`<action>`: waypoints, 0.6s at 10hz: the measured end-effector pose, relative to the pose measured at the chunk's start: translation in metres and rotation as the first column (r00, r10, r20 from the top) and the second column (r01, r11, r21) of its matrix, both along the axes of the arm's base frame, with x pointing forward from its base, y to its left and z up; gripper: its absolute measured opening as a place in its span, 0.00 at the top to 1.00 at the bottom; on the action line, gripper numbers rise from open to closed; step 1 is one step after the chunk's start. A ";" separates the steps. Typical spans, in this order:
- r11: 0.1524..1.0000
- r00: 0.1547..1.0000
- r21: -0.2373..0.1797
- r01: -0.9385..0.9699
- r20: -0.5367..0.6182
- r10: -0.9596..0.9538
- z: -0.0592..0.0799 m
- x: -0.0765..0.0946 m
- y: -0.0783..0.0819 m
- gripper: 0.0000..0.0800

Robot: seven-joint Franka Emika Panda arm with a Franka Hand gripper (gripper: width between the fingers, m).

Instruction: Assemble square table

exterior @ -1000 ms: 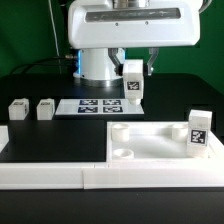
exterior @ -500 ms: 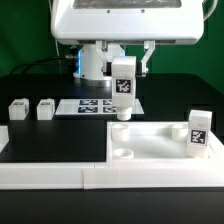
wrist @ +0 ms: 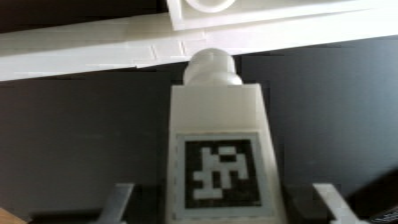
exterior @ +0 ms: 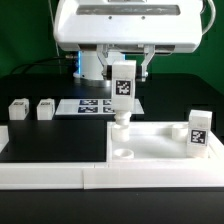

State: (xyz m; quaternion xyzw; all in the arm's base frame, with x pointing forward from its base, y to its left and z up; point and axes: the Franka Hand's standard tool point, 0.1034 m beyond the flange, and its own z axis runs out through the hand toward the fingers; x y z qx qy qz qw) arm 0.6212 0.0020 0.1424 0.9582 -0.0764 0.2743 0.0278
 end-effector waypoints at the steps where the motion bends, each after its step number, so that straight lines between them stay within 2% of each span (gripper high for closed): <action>1: 1.000 1.000 -0.009 -0.002 0.008 0.002 -0.005 0.000 -0.001 0.64; 6: 0.999 1.000 -0.025 -0.020 -0.017 0.020 -0.031 -0.008 0.006 0.64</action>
Offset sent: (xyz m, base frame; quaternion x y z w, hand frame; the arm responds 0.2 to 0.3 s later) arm -0.0046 0.0105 -0.0139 0.0053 0.0116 0.0135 0.9998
